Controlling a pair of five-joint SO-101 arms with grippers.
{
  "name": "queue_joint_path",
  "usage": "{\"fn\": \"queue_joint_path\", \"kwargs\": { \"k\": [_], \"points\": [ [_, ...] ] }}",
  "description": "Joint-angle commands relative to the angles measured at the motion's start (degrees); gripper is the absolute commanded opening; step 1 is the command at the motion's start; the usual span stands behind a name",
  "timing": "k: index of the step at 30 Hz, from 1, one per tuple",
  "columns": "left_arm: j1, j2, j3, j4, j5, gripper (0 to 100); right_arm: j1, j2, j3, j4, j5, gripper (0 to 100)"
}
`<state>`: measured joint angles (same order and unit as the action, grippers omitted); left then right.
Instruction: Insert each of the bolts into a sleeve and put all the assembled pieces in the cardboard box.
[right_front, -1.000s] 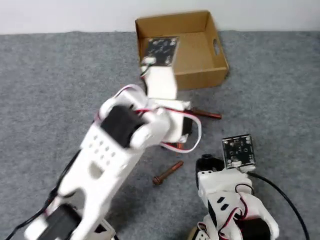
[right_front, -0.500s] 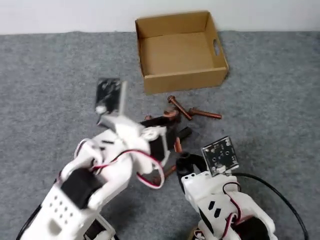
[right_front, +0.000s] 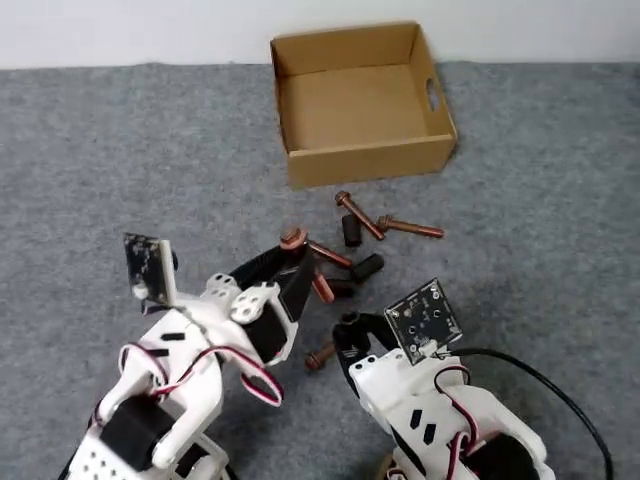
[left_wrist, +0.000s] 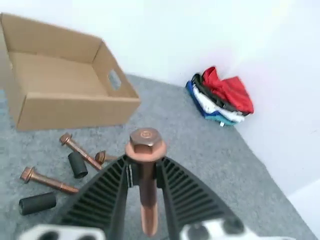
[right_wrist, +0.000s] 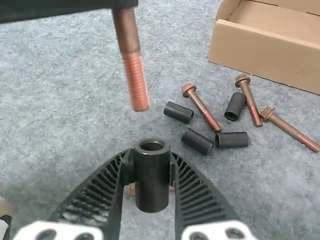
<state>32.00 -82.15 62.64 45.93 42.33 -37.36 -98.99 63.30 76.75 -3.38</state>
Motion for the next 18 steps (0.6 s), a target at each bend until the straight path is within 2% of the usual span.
{"fn": "queue_joint_path", "kwargs": {
  "k": [1,6,18],
  "points": [
    [1.23,-2.55,-0.31,-2.02,0.35,0,-0.92,0.22,-0.79,-2.59,3.43,0.9],
    [5.01,-2.55,-0.31,-2.11,0.35,0,-1.01,0.31,-0.79,-7.25,6.33,0.9],
    [5.89,-2.55,2.86,-0.35,0.18,0,-1.01,0.31,-0.97,-7.60,6.24,0.9]
  ]
}}
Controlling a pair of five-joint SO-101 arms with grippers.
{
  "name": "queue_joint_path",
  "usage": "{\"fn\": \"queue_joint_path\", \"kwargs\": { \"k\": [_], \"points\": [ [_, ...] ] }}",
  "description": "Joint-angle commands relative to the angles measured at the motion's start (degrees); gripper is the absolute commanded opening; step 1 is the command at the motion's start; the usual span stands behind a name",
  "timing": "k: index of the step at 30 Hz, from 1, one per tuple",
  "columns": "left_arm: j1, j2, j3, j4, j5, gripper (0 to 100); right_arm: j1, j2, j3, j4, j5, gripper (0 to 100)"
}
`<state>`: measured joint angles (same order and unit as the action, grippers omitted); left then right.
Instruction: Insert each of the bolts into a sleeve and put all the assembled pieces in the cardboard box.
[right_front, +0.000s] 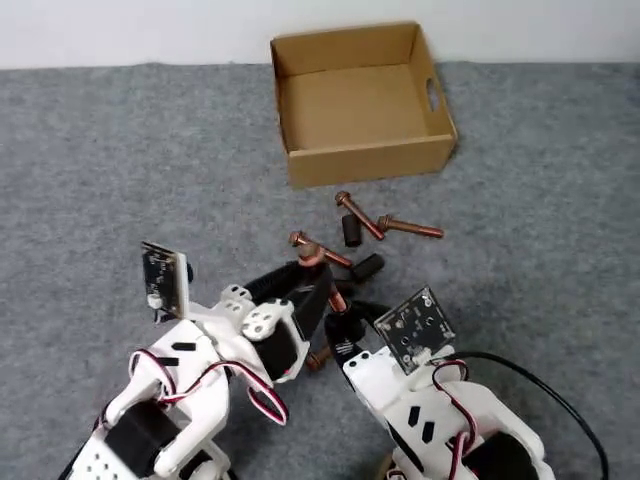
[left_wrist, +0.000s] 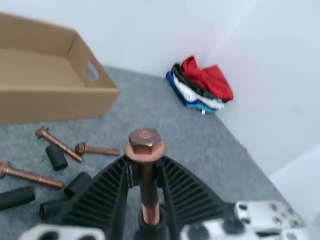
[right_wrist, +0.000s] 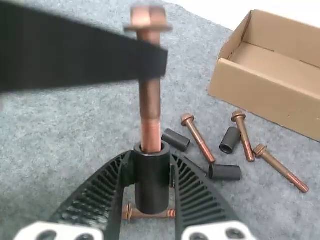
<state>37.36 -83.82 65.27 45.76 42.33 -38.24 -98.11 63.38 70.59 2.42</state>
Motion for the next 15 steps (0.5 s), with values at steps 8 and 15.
{"fn": "queue_joint_path", "kwargs": {
  "k": [8,15],
  "points": [
    [7.65,-0.88,1.19,9.41,-9.23,0,-0.04,-0.57,-0.97,-1.45,0.44,0.9],
    [8.44,-0.88,3.03,18.46,-17.41,25,0.13,-0.57,-0.88,-1.45,0.44,0.9]
  ]
}}
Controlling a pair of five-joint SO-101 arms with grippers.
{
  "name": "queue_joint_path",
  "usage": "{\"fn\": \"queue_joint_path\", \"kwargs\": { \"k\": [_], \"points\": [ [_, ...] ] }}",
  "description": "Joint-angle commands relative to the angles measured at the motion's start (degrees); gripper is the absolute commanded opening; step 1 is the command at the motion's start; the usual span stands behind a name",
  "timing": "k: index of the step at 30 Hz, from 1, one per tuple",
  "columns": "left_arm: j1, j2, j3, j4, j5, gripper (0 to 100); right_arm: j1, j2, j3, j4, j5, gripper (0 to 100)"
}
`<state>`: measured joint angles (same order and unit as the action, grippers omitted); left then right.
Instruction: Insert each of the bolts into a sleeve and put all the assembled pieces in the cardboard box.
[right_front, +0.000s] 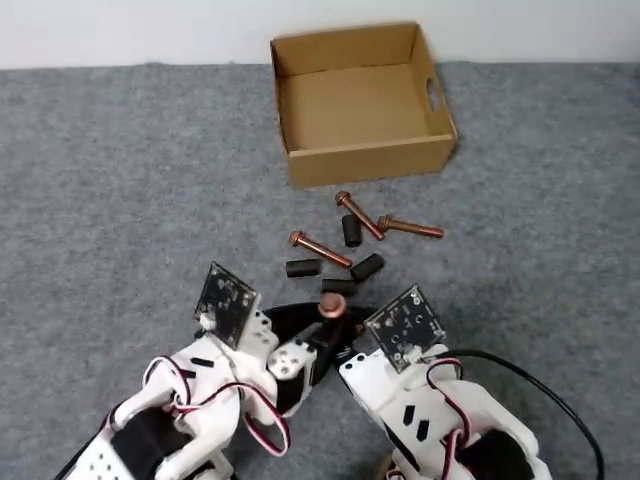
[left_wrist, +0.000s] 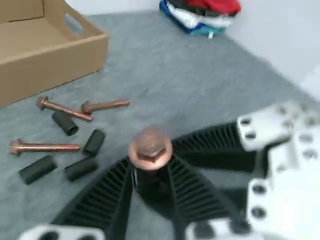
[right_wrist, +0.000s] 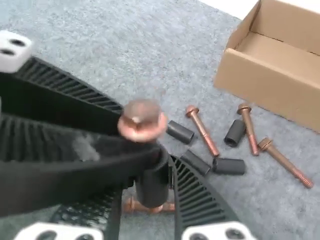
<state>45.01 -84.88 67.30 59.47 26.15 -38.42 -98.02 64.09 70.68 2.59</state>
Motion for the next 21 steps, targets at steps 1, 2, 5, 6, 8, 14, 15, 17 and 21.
{"fn": "queue_joint_path", "kwargs": {
  "k": [1,2,5,6,8,14,15,17,21],
  "points": [
    [0.79,0.18,0.92,5.54,-0.53,31,0.31,-0.66,-1.58,-1.54,0.26,0.9],
    [0.79,0.18,0.75,6.24,0.26,35,0.31,-0.66,-1.58,-1.54,0.26,0.9],
    [0.79,0.18,-1.54,8.62,0.97,38,0.31,-0.66,-1.58,-1.45,0.35,0.9],
    [0.79,0.18,-2.68,9.49,1.05,38,0.31,-0.66,-1.58,-1.45,0.35,0.9],
    [-0.18,0.18,-5.41,10.90,1.05,38,0.31,-0.66,-1.58,-1.36,0.35,0.9],
    [-5.10,0.18,-13.76,14.77,0.70,38,0.48,-0.66,-0.35,-1.45,0.09,0.9],
    [-5.10,-0.18,-14.73,15.30,0.70,37,0.48,-0.66,-0.18,-1.54,0.00,0.9],
    [-5.27,-0.18,-16.31,15.38,0.70,33,1.10,-0.66,0.18,-2.33,0.00,0.9],
    [-12.66,-0.18,-16.48,14.42,0.62,18,8.92,0.13,0.18,-5.32,-3.25,0.9]
  ]
}}
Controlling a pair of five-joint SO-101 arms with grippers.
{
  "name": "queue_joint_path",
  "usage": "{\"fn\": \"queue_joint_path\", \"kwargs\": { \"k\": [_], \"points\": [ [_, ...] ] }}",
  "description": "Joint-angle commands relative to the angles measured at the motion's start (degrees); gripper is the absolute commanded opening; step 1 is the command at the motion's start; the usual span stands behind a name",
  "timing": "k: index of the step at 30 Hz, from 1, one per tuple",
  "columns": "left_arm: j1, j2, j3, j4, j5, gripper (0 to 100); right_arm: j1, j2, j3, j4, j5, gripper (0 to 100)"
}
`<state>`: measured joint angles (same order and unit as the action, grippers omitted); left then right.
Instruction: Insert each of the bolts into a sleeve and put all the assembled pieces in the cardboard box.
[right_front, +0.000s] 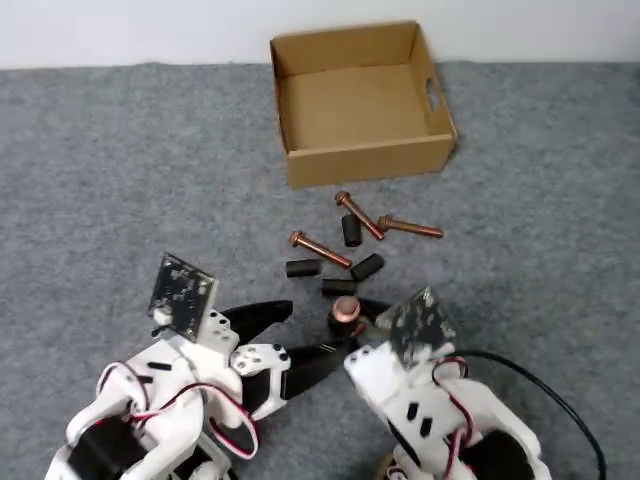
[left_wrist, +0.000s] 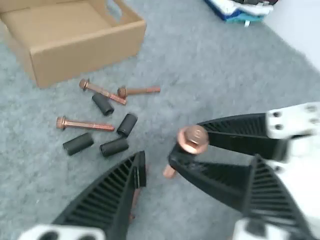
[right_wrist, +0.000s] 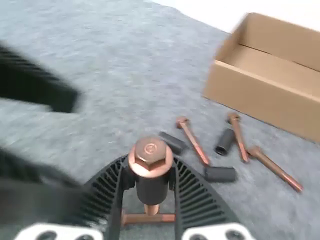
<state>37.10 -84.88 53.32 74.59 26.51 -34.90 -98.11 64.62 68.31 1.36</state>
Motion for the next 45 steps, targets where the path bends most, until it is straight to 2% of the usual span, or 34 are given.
{"fn": "queue_joint_path", "kwargs": {
  "k": [1,3,5,8,15,19,26,33,42,45],
  "points": [
    [-7.65,-0.18,-1.80,-0.79,0.18,12,7.69,1.27,-0.35,-3.38,-2.29,0.9],
    [-12.40,-0.18,0.13,-0.88,-2.37,0,12.00,3.91,-0.62,-4.88,-2.64,0.9],
    [-16.18,-0.26,3.38,-1.32,-7.47,2,15.60,7.08,-0.70,-8.22,-3.43,0.9],
    [-23.21,-0.26,9.01,-5.27,-9.58,0,18.86,12.70,-2.02,-12.88,-6.59,0.8],
    [-34.11,-0.26,24.92,-17.05,-13.63,0,19.21,32.57,-14.51,-14.29,-12.22,0.8],
    [-38.51,-0.26,32.04,-24.62,-19.43,0,19.21,44.18,-23.82,-15.60,-12.40,0.8],
    [-40.88,-0.26,43.56,-36.22,-20.48,0,23.25,62.37,-38.42,-25.27,-12.04,0.8],
    [-41.14,-0.70,43.56,-36.40,-20.22,0,28.44,82.15,-53.63,-32.84,-12.04,0.9],
    [-41.05,-0.44,43.56,-34.81,-20.22,1,28.35,105.19,-73.49,-38.46,-11.96,0.9],
    [-41.14,-0.44,43.56,-34.81,-20.22,1,28.26,112.22,-80.26,-38.37,-9.76,0.9]
  ]
}}
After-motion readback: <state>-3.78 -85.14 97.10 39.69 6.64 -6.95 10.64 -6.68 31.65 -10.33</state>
